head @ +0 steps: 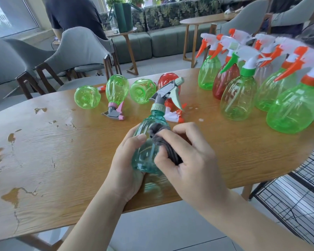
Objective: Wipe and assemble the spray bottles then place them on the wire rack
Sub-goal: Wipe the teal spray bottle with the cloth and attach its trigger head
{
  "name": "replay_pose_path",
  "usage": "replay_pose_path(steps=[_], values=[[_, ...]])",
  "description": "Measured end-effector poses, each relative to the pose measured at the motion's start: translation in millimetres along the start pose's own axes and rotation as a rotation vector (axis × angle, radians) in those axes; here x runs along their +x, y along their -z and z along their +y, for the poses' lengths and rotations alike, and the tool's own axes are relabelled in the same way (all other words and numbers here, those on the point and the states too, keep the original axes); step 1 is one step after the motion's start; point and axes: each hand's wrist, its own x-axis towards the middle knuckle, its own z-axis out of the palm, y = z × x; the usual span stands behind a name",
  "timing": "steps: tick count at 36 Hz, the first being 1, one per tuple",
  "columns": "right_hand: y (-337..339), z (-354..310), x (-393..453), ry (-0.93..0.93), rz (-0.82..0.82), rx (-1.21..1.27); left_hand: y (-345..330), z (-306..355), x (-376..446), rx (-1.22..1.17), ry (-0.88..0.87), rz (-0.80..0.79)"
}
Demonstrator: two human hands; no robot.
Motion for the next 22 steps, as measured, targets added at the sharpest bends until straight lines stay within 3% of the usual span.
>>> replay_pose_path(steps=[10, 18, 22], values=[[3, -2, 0, -0.011, -0.004, 0.012, -2, 1, -2, -0.001, -0.008, 0.008], [5, -20, -28, 0.195, -0.114, 0.098, 6, 6, -5, -0.101, 0.274, 0.085], [9, -18, -16, 0.109, -0.048, 0.211, 1, 7, -8, -0.197, 0.242, -0.040]])
